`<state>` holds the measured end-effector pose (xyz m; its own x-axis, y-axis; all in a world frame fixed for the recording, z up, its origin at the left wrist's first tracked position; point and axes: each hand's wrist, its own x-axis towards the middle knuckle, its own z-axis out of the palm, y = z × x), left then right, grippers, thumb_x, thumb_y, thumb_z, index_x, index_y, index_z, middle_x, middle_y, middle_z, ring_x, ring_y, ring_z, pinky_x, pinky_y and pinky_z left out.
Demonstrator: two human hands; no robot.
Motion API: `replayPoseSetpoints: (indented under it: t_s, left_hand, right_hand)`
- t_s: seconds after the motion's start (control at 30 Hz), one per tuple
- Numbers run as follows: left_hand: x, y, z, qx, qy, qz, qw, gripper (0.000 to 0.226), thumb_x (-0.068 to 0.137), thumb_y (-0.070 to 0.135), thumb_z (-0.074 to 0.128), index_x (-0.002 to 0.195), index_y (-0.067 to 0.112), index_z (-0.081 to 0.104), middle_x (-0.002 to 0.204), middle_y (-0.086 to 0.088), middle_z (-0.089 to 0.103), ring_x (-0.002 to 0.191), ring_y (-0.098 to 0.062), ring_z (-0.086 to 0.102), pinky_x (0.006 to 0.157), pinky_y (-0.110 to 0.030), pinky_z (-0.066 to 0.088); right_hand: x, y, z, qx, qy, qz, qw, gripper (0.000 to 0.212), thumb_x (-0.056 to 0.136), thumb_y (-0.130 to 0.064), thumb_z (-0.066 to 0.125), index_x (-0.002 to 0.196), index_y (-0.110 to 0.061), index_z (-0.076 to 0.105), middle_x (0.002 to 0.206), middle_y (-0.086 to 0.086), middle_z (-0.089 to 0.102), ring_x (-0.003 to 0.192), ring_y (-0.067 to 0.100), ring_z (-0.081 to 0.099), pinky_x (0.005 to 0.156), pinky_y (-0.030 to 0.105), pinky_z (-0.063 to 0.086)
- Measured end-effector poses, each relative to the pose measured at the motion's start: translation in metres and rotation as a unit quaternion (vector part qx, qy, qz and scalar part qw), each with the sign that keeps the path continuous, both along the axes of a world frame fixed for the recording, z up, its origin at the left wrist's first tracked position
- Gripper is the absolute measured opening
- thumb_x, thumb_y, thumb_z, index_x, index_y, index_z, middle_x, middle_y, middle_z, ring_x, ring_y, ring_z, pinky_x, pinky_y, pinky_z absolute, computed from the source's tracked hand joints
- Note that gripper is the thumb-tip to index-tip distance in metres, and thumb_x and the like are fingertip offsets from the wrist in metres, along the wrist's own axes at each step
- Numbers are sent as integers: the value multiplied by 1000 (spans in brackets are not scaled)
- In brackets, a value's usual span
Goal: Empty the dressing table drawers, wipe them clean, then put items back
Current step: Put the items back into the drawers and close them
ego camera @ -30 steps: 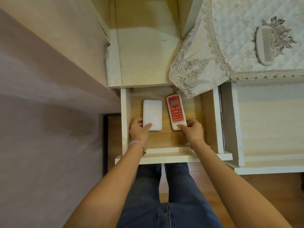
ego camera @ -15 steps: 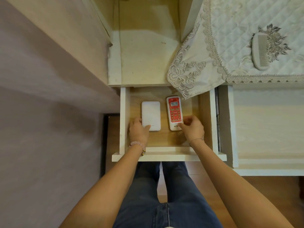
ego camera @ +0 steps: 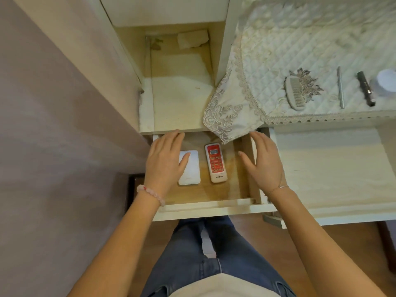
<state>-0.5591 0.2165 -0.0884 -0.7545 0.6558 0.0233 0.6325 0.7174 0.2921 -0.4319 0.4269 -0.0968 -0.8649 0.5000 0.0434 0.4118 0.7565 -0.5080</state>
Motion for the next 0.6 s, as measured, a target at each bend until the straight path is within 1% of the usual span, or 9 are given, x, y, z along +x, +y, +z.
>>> replayPoseSetpoints:
  t_s: [0.1,0.2,0.27,0.33,0.5,0.6]
  left_hand:
    - [-8,0,14,12,25,-18,999,54,91,37,51,134,5,46,140,-16,46,128,-33,44,106,-47,34]
    - [-13,3,27,8,49,-46,998,59,90,45,39,135,6,45,140,-15,46,128,-33,43,107,-48,34]
    - [-16,9,32,7,63,-66,996,60,90,46,37,133,5,46,138,-16,47,127,-33,45,106,-49,35]
    - [-16,18,35,11,67,-85,994,60,90,46,36,132,5,48,137,-16,49,126,-33,46,105,-49,36]
    - [-7,36,36,13,75,-137,988,60,90,46,37,131,5,49,134,-16,52,124,-33,48,104,-50,35]
    - [1,46,39,16,84,-162,983,60,90,47,37,132,6,47,135,-15,51,125,-32,46,105,-49,34]
  right_hand:
    - [10,6,16,19,22,-10,1000,60,88,-43,47,133,-3,45,136,14,49,128,28,42,109,38,31]
    - [24,11,27,32,34,-32,998,61,88,-45,43,134,-5,44,137,12,48,128,26,41,110,35,31]
    - [35,13,33,47,29,-51,997,61,88,-44,44,134,-4,44,137,13,47,129,26,41,110,34,29]
    - [47,13,36,54,20,-79,995,59,88,-41,48,134,-4,43,138,14,46,130,28,40,110,36,30]
    - [80,17,43,57,9,-143,988,58,90,-38,50,138,-6,39,143,12,41,133,27,35,112,41,30]
    - [101,23,48,73,5,-175,982,56,91,-31,56,138,-5,38,142,13,42,133,28,36,112,40,29]
